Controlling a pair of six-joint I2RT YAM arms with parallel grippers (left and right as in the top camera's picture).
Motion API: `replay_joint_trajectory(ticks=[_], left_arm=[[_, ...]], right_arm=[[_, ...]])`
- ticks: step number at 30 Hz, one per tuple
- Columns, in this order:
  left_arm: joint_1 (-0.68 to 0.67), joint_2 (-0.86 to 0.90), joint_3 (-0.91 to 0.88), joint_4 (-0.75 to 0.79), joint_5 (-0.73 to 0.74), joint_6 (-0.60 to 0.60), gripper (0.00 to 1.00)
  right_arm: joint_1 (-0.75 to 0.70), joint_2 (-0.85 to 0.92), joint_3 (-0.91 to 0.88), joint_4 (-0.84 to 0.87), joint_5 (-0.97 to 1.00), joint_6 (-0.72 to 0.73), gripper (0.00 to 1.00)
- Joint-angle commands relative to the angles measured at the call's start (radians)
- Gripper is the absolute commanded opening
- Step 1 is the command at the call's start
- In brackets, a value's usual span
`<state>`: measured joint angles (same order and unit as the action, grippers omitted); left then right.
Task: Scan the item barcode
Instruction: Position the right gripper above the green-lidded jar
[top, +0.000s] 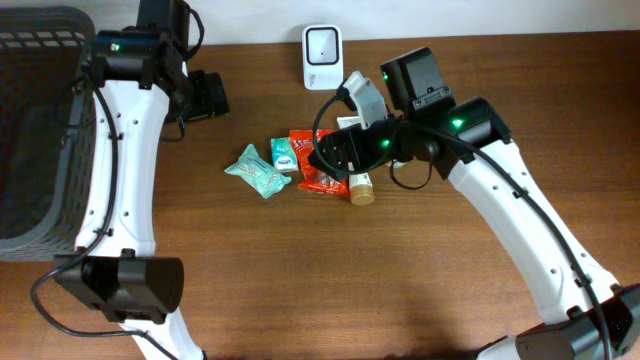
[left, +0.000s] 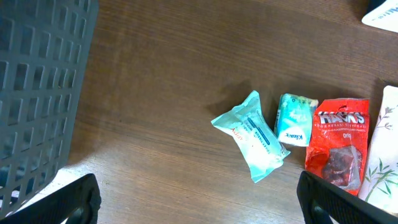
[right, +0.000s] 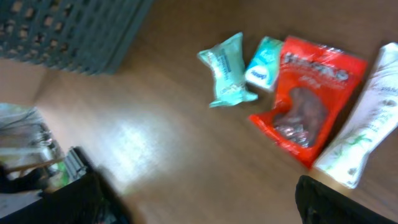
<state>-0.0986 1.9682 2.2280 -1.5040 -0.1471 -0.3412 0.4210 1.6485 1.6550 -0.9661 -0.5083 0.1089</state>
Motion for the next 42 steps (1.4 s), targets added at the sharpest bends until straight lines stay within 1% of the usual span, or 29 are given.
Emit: replay_joint_trajectory(ticks=[1,2,4,6,8,10,15,16,18,21,24,26,27,29,31,32,33,35,37,40,42], left_arm=[[0.002,0.003,-0.004,-0.001,-0.007,-0.006,0.99],[0.002,0.003,-0.004,-0.001,-0.007,-0.006,0.99],[0.003,0.003,-0.004,-0.001,-0.007,-0.006,0.99],[0.003,0.003,-0.004,-0.001,-0.007,-0.006,0.99],[0.003,0.003,-0.004,-0.001,-0.007,-0.006,0.99],[0.003,0.002,-0.004,-0.001,-0.007,-0.006,0.99],[0.002,0.003,-0.004,-0.001,-0.007,-0.006,0.99],[0.002,0.003,-0.004,-0.001,-0.007,-0.006,0.99],[0.002,0.003,-0.004,-0.001,-0.007,-0.006,0.99],[0.002,0.002,-0.004,-0.001,-0.007,-0.006,0.99],[0.002,0.003,-0.004,-0.001,-0.007,-0.006,0.99],[0.002,0.003,-0.004,-0.001,-0.007,-0.006,0.99],[0.002,0.002,-0.004,-0.001,-0.007,-0.006,0.99],[0.002,0.003,-0.004,-0.001,-0.007,-0.006,0.99],[0.002,0.003,-0.004,-0.001,-0.007,-0.006,0.99],[0.002,0.003,-0.004,-0.001,-0.007,-0.006,0.99],[0.002,0.003,-0.004,-0.001,-0.007,-0.006,0.99],[0.001,0.003,-0.004,-0.001,-0.007,-0.006,0.99],[0.001,0.002,-0.004,-0.001,-0.007,-0.006,0.99],[0.002,0.003,-0.004,-0.001,-0.007,-0.006,0.99],[0.002,0.003,-0.004,-0.001,-0.007,-0.006,0.99]], right_arm=[[0.003,0.007,0.019,0.005,0.256,0.006,0.98],[0.003,0.009,0.019,0.002,0.318,0.006,0.98],[0.003,0.013,0.018,0.002,0.440,0.053,0.98],[0.003,0.020,0.018,0.002,0.658,0.157,0.98],[0.003,0.031,0.018,0.004,0.719,0.171,0.98],[0.003,0.052,0.018,0.011,0.735,0.170,0.98],[-0.006,0.167,0.017,0.096,0.864,0.174,0.98],[-0.023,0.192,0.017,0.108,0.861,0.177,0.98],[-0.063,0.219,0.017,0.108,0.853,0.240,0.99],[-0.157,0.227,0.017,0.122,0.685,0.255,0.98],[-0.245,0.236,0.017,0.163,0.452,0.166,0.99],[-0.278,0.259,0.017,0.186,0.318,0.076,0.98],[-0.286,0.276,0.017,0.186,0.286,0.053,0.99],[-0.288,0.309,0.017,0.182,0.255,0.051,0.98],[-0.283,0.339,0.017,0.182,0.174,0.010,0.98],[-0.277,0.353,0.017,0.182,0.159,-0.005,0.98],[-0.272,0.359,0.017,0.180,0.190,-0.001,0.99],[-0.270,0.369,0.017,0.166,0.317,0.069,0.98],[-0.270,0.370,0.017,0.154,0.364,0.076,0.98],[-0.267,0.370,0.017,0.116,0.359,0.075,0.98],[-0.252,0.370,0.012,0.091,0.339,0.045,0.98]])
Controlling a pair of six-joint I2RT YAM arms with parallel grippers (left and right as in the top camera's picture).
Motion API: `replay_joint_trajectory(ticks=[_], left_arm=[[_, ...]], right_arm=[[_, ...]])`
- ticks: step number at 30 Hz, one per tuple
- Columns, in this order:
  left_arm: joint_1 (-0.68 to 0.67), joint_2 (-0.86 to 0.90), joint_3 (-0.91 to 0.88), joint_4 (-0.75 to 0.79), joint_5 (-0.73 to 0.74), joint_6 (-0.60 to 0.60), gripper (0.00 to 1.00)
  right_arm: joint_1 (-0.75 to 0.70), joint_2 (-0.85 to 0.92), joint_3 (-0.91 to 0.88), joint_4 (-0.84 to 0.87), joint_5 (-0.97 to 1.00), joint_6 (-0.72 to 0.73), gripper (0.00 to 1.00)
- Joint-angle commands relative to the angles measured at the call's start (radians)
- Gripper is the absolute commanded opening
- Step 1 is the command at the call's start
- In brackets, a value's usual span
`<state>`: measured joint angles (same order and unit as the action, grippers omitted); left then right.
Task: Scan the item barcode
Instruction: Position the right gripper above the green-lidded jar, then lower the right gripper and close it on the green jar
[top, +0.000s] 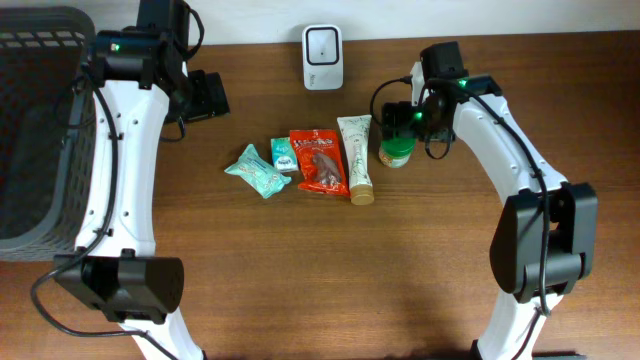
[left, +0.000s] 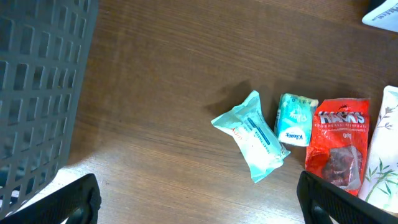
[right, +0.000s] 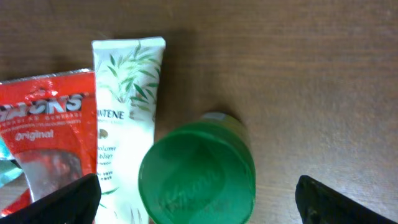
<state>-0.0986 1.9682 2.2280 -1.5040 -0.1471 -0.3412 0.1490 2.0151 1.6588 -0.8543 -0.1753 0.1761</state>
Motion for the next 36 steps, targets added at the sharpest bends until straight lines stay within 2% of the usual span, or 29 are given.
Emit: replay_joint_trajectory(ticks=[1,5,9,16,23,27,30,32,36], left_arm=[[0.002,0.003,-0.004,-0.001,-0.007,-0.006,0.99],[0.002,0.003,-0.004,-0.001,-0.007,-0.006,0.99],[0.002,0.003,-0.004,-0.001,-0.007,-0.006,0.99],[0.002,0.003,-0.004,-0.001,-0.007,-0.006,0.99],[0.003,0.003,-0.004,-0.001,-0.007,-0.006,0.99],[0.014,0.003,-0.004,-0.001,-0.007,-0.006,0.99],[0.014,0.002,-0.004,-0.001,-0.007,-0.006,0.99],[0.014,0.003,-0.004,-0.001,-0.007,-0.006,0.99],[0.015,0.003,-0.004,-0.001,-0.007,-0.006,0.99]], right_arm=[[0.027,0.004,0.003,-0.021,-0.005,-0.043,0.98],[0.062,0.004,-0.032,0.003,0.004,-0.040,0.98],[0.060,0.004,-0.036,-0.010,0.139,0.176,0.98],[0.061,0.006,-0.052,-0.007,0.127,0.306,0.99],[0.074,0.006,-0.114,0.080,0.116,0.293,0.99],[0.072,0.006,-0.114,0.087,0.124,0.186,0.98],[0.072,0.005,-0.110,0.084,0.124,0.150,0.84],[0.072,0.005,-0.109,0.085,0.124,0.150,0.60],[0.072,-0.001,-0.108,0.075,0.119,0.085,0.60]])
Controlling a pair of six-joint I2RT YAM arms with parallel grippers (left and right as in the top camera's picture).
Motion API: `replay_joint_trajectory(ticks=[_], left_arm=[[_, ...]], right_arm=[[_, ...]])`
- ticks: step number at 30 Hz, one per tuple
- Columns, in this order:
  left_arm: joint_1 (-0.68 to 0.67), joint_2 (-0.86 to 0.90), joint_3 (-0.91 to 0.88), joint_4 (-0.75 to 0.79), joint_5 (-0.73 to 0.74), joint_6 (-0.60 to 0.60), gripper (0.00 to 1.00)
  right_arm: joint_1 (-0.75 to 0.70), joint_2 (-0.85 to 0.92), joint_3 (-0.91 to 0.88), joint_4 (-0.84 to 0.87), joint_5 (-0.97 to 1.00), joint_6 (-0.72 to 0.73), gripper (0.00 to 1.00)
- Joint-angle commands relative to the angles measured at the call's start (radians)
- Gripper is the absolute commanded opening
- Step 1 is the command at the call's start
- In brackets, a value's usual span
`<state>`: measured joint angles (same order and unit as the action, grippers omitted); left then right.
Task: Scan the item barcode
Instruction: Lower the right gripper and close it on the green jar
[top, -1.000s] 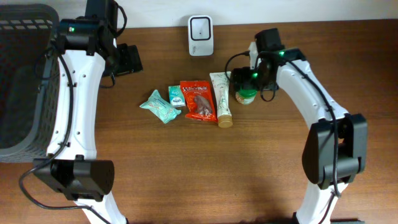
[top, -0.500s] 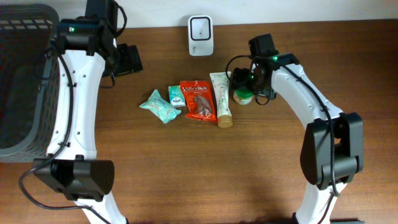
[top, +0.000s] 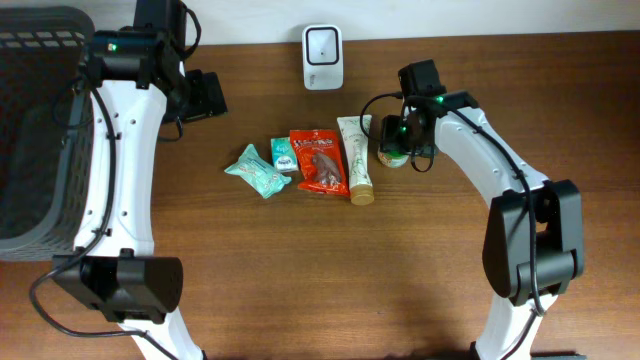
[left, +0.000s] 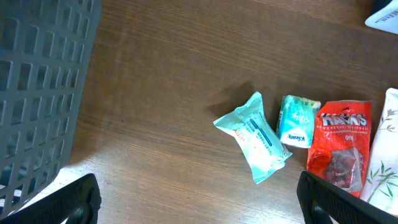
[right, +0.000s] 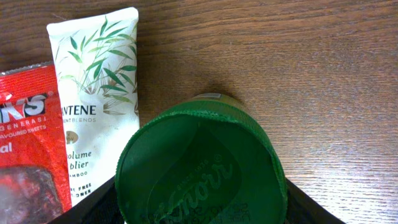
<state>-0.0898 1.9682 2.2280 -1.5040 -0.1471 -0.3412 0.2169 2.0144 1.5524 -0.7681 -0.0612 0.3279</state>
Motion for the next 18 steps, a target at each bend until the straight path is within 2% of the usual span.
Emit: replay_joint_trajectory(ticks=[1,5,8,11,13,14,18], left_arm=[[0.006,0.003,-0.004,-0.001,-0.007,-0.006,0.99],[0.006,0.003,-0.004,-0.001,-0.007,-0.006,0.99],[0.006,0.003,-0.004,-0.001,-0.007,-0.006,0.99],[0.005,0.003,-0.004,-0.001,-0.007,-0.006,0.99],[0.005,0.003,-0.004,-0.001,-0.007,-0.006,0.99],[0.005,0.002,-0.004,-0.001,-0.007,-0.006,0.99],[0.006,0.003,-0.004,-0.001,-0.007,-0.006,0.99]], right_arm=[[0.004,-0.004,-0.002,-0.016,0.005,-0.092,0.62],[0.003,-0.029,0.016,-0.074,0.006,-0.286,0.64],[0.004,-0.030,0.084,-0.211,0.018,-0.508,0.64],[0.003,-0.030,0.108,-0.299,0.074,-0.608,0.66],[0.003,-0.030,0.108,-0.314,0.112,-0.616,0.77],[0.003,-0.030,0.108,-0.313,0.110,-0.614,0.99],[0.003,-0.030,0.116,-0.303,0.089,-0.491,0.99]])
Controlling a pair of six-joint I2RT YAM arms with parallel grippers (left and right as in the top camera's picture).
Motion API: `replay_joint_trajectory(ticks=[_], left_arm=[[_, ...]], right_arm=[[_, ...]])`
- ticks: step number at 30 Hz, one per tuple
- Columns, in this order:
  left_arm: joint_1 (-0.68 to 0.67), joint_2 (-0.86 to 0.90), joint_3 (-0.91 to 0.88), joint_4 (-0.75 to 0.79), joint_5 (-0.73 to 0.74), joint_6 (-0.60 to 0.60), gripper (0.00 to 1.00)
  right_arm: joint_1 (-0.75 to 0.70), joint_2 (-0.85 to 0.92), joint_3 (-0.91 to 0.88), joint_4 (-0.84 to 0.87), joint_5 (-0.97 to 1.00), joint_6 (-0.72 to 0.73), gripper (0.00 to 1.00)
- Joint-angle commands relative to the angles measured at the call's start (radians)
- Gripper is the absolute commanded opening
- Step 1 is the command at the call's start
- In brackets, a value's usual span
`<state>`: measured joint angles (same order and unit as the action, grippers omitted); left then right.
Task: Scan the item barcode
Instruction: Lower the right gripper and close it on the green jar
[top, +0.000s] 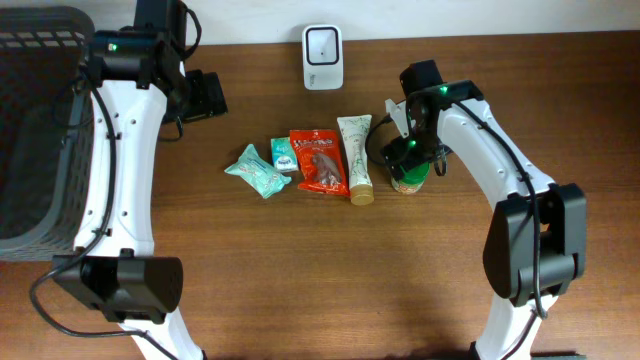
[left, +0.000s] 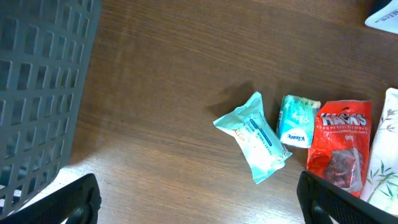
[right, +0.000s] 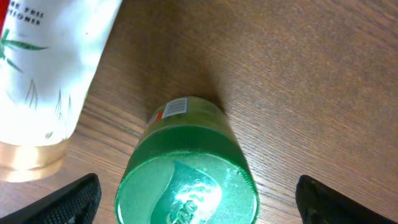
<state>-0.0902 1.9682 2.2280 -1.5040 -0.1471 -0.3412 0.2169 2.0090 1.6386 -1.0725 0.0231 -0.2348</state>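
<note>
A small jar with a green lid (right: 186, 186) stands on the wooden table just right of the tube's cap end, and shows as the jar (top: 411, 183) in the overhead view. A bit of barcode label shows on its far side. My right gripper (right: 199, 202) is open directly over the lid, its fingers wide apart on either side and clear of it; overhead it is the right gripper (top: 408, 163). The white scanner (top: 322, 43) stands at the table's back edge. My left gripper (left: 199, 205) is open and empty, high over the table's left part.
A white Pantene tube (top: 355, 157), a red Hacks bag (top: 318, 160) and two teal tissue packs (top: 259, 170) lie in a row in the middle. A dark grey basket (top: 35, 130) fills the left edge.
The jar stood beside the tube's upper end, filling the gap between my right fingers. Now it stands nearer the front, by the tube's cap, and my right gripper is open above it. Left arm unchanged.
My right arm first reached over the row of items, with the jar out of sight. Then it hung open over the jar right of the tube, then sat low around the lid. Now the jar stands closer to the front, released. My left arm stayed put.
</note>
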Motion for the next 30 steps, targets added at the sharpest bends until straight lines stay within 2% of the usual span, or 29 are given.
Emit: replay_joint_trajectory(ticks=[1,3,8,13,18,20,22,24,25,30], left_arm=[[0.006,0.002,-0.004,-0.001,-0.007,-0.006,0.99],[0.006,0.002,-0.004,-0.001,-0.007,-0.006,0.99],[0.006,0.002,-0.004,-0.001,-0.007,-0.006,0.99],[0.005,0.003,-0.004,-0.001,-0.007,-0.006,0.99],[0.005,0.003,-0.004,-0.001,-0.007,-0.006,0.99],[0.005,0.003,-0.004,-0.001,-0.007,-0.006,0.99],[0.005,0.003,-0.004,-0.001,-0.007,-0.006,0.99],[0.005,0.002,-0.004,-0.001,-0.007,-0.006,0.99],[0.005,0.003,-0.004,-0.001,-0.007,-0.006,0.99],[0.005,0.003,-0.004,-0.001,-0.007,-0.006,0.99]], right_arm=[[0.003,-0.024,0.039,-0.008,-0.011,0.138,0.99],[0.003,-0.024,0.050,-0.033,-0.079,0.240,0.99],[0.004,-0.021,0.046,-0.076,-0.092,0.568,0.98],[0.004,-0.020,-0.008,-0.059,-0.091,0.682,0.99],[0.003,-0.020,-0.038,0.027,-0.066,0.658,0.99],[0.004,-0.020,-0.038,0.046,-0.060,0.634,0.88],[0.004,-0.020,-0.038,0.056,-0.060,0.558,0.83],[0.002,-0.020,-0.038,0.052,-0.060,0.471,0.67],[-0.002,-0.020,-0.038,0.047,-0.060,0.446,0.64],[-0.024,-0.021,-0.034,0.024,-0.064,0.320,0.63]])
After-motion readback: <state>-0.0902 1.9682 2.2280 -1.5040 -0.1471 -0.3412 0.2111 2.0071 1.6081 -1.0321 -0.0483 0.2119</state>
